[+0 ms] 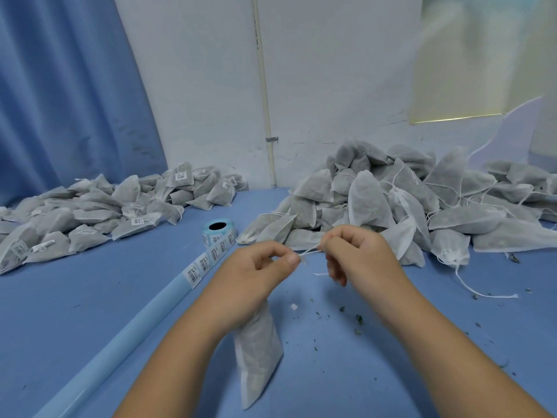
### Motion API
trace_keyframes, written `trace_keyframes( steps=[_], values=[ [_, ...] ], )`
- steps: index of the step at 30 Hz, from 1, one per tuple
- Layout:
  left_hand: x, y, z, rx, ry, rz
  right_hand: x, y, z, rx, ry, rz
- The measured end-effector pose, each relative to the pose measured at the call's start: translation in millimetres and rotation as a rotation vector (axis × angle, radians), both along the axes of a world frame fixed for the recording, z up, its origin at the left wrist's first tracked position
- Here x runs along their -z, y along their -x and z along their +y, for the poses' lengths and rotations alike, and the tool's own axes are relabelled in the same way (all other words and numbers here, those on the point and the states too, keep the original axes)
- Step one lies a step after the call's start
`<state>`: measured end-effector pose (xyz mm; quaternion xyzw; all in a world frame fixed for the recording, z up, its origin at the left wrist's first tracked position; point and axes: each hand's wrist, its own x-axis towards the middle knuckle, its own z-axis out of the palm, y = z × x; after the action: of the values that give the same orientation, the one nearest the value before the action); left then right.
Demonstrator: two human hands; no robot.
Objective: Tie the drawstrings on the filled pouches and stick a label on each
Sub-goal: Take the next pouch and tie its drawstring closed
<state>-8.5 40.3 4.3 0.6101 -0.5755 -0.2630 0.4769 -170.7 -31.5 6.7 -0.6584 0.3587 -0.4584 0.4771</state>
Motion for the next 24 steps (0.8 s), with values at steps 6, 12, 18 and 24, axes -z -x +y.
trace_keyframes(
  steps=[6,12,18,24],
  values=[
    [-3.8,-12.7,4.8,0.032,-0.099,-0.03,0.2,-1.8,2.2,0.051,0.022,-0.109],
    [0.7,-27.6,3.4,-0.092,-0.396,0.009,0.2,-5.0,7.5,0.08,0.162,-0.183],
    [7.7,-24.7,-5.9,-0.197,-0.322,0.122,16.8,-21.1,25.9,-0.035,0.728,0.213],
    [5.7,-19.6,-3.4,-0.143,-0.304,0.141,25.6,-22.9,29.1,0.003,0.962,0.533]
  ],
)
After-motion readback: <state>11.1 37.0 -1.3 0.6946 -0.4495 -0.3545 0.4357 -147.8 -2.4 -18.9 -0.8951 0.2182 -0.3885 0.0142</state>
